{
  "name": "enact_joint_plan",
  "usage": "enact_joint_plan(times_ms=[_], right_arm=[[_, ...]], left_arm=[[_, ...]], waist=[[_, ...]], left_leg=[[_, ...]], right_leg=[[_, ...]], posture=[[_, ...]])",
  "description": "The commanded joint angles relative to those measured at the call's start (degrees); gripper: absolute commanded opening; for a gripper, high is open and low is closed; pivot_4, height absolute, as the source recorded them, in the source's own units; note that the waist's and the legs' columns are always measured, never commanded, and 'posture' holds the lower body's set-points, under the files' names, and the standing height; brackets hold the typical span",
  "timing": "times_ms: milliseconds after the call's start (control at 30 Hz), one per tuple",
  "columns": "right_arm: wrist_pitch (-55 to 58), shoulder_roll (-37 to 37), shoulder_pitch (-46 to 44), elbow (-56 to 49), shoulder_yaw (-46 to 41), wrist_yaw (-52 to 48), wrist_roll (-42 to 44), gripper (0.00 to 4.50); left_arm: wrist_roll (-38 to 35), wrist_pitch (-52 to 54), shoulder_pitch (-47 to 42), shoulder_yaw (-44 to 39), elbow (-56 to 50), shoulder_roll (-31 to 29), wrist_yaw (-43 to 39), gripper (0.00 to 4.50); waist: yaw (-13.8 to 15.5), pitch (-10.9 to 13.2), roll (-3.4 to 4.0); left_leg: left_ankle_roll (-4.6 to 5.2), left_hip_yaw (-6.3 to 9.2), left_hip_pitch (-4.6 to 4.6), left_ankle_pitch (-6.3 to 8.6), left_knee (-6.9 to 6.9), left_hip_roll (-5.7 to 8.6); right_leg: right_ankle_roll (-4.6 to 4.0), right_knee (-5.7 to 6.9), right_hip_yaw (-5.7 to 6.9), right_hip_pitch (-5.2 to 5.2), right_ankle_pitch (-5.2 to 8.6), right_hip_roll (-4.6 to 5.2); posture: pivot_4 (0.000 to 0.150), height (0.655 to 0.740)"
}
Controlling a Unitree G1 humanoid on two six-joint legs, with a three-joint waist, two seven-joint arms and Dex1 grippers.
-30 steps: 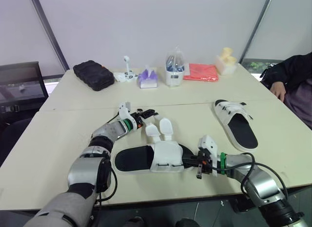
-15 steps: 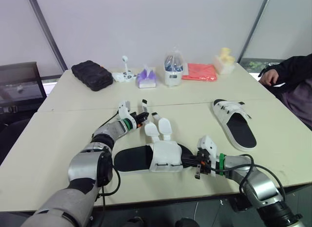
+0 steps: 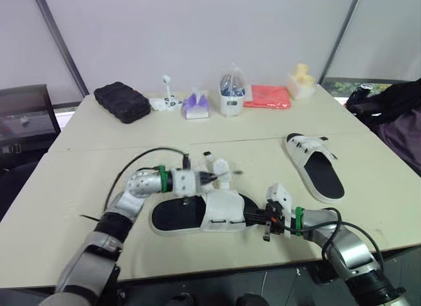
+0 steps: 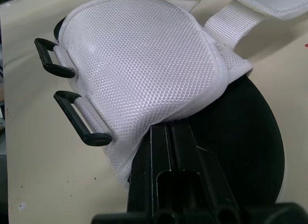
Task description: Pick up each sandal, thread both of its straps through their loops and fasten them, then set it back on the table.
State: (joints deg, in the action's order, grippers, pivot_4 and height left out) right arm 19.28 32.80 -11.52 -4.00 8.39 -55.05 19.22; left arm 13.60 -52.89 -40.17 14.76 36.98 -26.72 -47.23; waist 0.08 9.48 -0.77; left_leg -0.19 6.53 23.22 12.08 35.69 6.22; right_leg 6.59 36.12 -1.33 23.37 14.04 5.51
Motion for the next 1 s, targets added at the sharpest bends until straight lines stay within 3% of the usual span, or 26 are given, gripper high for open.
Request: enact_joint_plan(times_ms=[33, 167, 300, 500, 667, 967, 1000], right_arm=[[0.2, -0.1, -0.1, 2.7, 0.6, 0.7, -2.0, 0.0], [-0.3, -0.4, -0.6, 3.8, 0.6, 0.6, -2.4, 0.0], [-0.7, -0.3, -0.9, 4.7, 0.5, 0.6, -2.5, 0.0], [-1.0, -0.5, -1.2, 5.7, 0.4, 0.7, -2.6, 0.0], [-1.1, -0.6, -1.2, 5.9, 0.5, 0.9, -2.6, 0.0], [-1.1, -0.5, -1.5, 6.8, 0.5, 0.9, -2.7, 0.0], [-1.1, -0.5, -1.5, 7.0, 0.5, 0.9, -2.7, 0.0]], left_arm=[[16.1, -18.3, -4.9, -0.8, 4.0, -2.9, 15.8, 0.06], [37.3, -23.8, -8.1, 0.8, 3.8, -6.1, 38.0, 0.06], [54.6, -21.2, -10.2, 7.3, 0.5, -9.7, 61.1, 0.06], [68.5, -14.7, -12.5, 19.3, -3.4, -13.0, 85.2, 0.06], [69.5, -12.7, -13.5, 23.9, -5.8, -13.7, 92.5, 0.06], [65.6, -13.2, -11.7, 25.6, -10.7, -14.9, 90.3, 0.06], [65.3, -13.0, -11.6, 25.6, -10.6, -14.9, 90.0, 0.3]], waist=[[0.6, 0.0, -0.04], [0.7, 0.0, -0.06], [0.6, 0.0, -0.05], [0.6, 0.0, -0.06], [0.6, 0.0, -0.06], [0.6, 0.0, -0.07], [0.6, 0.0, -0.07]], left_leg=[[-0.01, 0.0, 0.0, 0.0, 0.06, 0.0], [0.1, -0.02, 0.01, -0.04, 0.16, 0.02], [0.14, -0.01, 0.0, -0.06, 0.15, 0.01], [0.15, -0.01, 0.0, -0.05, 0.19, 0.01], [0.16, 0.0, 0.0, -0.05, 0.22, 0.01], [0.16, 0.0, 0.0, -0.05, 0.25, 0.0], [0.16, 0.0, 0.0, -0.05, 0.25, 0.0]], right_leg=[[0.0, -0.02, 0.03, -0.03, 0.0, 0.0], [0.04, -0.04, 0.06, -0.1, 0.0, -0.02], [0.09, 0.06, 0.08, -0.05, 0.01, -0.15], [0.2, 0.08, 0.11, -0.1, -0.02, -0.24], [0.23, 0.09, 0.14, -0.1, -0.02, -0.25], [0.23, 0.1, 0.14, -0.12, -0.02, -0.24], [0.23, 0.1, 0.14, -0.12, -0.02, -0.25]], posture=[[0.15, 0.74], [0.15, 0.74], [0.15, 0.74], [0.15, 0.74], [0.15, 0.74], [0.15, 0.74], [0.15, 0.74]])
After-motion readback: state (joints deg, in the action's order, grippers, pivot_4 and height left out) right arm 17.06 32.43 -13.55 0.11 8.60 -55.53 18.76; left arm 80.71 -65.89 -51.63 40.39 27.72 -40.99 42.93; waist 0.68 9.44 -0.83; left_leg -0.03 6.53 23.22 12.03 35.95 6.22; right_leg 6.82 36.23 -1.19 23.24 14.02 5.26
